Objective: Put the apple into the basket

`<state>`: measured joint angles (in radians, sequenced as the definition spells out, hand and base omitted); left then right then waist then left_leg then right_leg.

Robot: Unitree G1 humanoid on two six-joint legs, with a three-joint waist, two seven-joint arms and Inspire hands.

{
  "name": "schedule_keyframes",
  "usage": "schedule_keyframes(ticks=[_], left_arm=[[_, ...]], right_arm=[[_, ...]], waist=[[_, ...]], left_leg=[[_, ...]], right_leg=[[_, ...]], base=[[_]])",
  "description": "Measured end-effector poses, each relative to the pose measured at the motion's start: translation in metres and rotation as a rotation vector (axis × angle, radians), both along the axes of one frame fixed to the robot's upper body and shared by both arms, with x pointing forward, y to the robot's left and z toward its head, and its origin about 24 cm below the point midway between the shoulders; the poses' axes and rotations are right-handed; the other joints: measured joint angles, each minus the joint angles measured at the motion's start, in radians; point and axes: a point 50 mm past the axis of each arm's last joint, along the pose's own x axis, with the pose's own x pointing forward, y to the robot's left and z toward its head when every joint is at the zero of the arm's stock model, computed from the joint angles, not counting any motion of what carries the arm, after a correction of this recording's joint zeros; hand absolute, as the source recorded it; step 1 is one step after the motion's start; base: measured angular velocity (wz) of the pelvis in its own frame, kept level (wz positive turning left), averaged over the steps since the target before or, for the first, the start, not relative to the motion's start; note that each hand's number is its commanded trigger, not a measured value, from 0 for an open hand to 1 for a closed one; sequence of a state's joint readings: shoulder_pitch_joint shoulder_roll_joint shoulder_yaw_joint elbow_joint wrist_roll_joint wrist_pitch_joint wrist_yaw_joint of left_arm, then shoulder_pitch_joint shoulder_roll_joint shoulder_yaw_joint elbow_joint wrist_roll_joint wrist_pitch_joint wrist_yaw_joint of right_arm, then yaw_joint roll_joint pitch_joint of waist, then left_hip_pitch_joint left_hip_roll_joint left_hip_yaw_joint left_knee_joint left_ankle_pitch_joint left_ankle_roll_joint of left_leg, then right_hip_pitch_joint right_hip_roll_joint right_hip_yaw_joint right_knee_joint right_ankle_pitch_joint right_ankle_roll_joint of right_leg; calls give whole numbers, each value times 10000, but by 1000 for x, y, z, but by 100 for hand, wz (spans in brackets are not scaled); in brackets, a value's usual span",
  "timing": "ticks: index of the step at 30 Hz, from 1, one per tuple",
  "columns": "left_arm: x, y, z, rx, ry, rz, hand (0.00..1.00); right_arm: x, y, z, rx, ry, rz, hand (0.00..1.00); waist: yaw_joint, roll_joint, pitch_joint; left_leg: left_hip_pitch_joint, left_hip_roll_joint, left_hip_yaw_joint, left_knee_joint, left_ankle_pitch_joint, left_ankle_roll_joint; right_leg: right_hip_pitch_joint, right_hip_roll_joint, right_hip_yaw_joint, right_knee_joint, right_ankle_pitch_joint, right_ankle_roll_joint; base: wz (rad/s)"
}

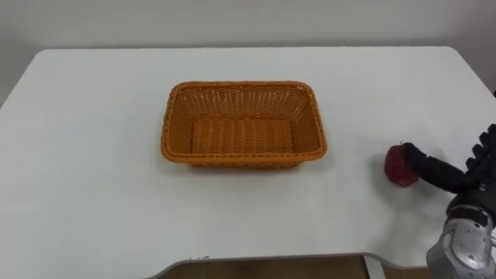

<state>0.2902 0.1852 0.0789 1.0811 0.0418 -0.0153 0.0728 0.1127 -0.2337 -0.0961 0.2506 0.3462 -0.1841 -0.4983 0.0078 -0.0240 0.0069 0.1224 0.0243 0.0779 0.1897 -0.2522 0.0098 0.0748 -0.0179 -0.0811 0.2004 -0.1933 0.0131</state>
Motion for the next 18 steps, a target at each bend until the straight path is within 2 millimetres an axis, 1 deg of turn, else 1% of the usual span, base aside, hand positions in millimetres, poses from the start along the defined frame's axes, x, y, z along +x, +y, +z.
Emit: schedule_keyframes(ticks=[2, 4, 9, 14, 16, 18], left_arm=[[0, 0, 0, -26, 23, -71, 0], [0, 0, 0, -62, 26, -85, 0], [1, -2, -1, -324, 36, -253, 0], [0, -2, -1, -342, 55, -257, 0], [-1, -2, -1, -343, 74, -255, 0], [-2, -2, -1, -333, 143, -316, 0]], right_arm=[[0, 0, 0, -4, -1, 1, 0], [1, 0, 1, -13, -29, 9, 0], [6, 0, 6, -108, -251, 256, 0], [7, -2, 8, -202, -261, 356, 0], [7, -2, 7, -206, -206, 430, 0], [4, -4, -2, -524, 347, 676, 0]], waist=[[2, -26, 17], [0, -45, 5], [16, -51, 2], [55, -46, 0], [79, -41, 2], [116, -38, -4]], left_leg=[[88, 1, 4, -6, 0, 0], [114, 1, 6, -5, 0, 0], [115, -1, 15, 1, 0, 0], [97, 0, 12, -2, 0, -1], [105, 0, 7, -2, 0, -1], [124, -1, 1, -2, 0, -1]], right_leg=[[95, 1, -1, -18, 0, 0], [121, 1, -4, -29, 0, 0], [112, 1, 1, -1, 0, 1], [128, 3, -1, 2, 0, 1], [157, 6, 6, -4, 1, 1], [210, 4, -4, -41, 3, 2]], base=[[0], [0], [0], [0], [0], [0]])
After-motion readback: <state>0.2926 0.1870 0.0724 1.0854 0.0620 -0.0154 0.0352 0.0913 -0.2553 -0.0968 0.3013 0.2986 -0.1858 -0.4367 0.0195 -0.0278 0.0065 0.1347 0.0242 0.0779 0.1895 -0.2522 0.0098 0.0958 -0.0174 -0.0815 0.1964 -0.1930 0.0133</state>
